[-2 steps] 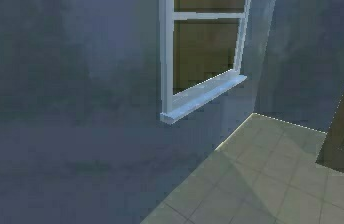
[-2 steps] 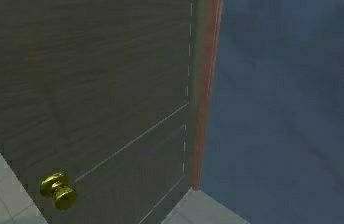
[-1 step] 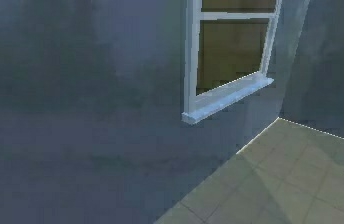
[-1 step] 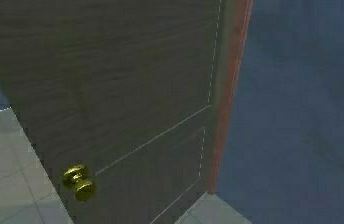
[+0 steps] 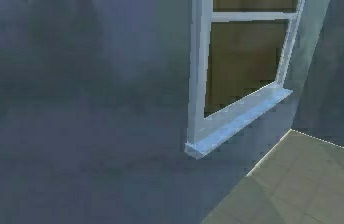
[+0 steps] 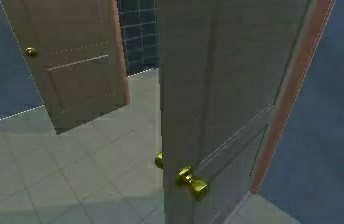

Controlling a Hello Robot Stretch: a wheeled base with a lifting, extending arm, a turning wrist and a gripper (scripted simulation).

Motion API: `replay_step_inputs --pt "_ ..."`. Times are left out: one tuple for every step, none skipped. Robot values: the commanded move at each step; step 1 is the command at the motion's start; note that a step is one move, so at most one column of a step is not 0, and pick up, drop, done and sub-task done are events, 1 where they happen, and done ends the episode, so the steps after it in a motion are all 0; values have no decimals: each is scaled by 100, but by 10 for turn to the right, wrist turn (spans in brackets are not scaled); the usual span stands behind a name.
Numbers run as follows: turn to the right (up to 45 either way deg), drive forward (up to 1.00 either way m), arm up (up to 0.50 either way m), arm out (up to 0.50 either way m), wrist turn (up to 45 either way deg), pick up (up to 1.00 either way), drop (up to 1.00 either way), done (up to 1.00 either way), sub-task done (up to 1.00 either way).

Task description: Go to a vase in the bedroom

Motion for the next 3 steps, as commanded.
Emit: replay_step_inputs --pt "420 0 0 0 0 0 0 0 0" --pt "0 50 0 0 0 0 0 0 0" --pt "450 0 0 0 0 0 0 0 0"
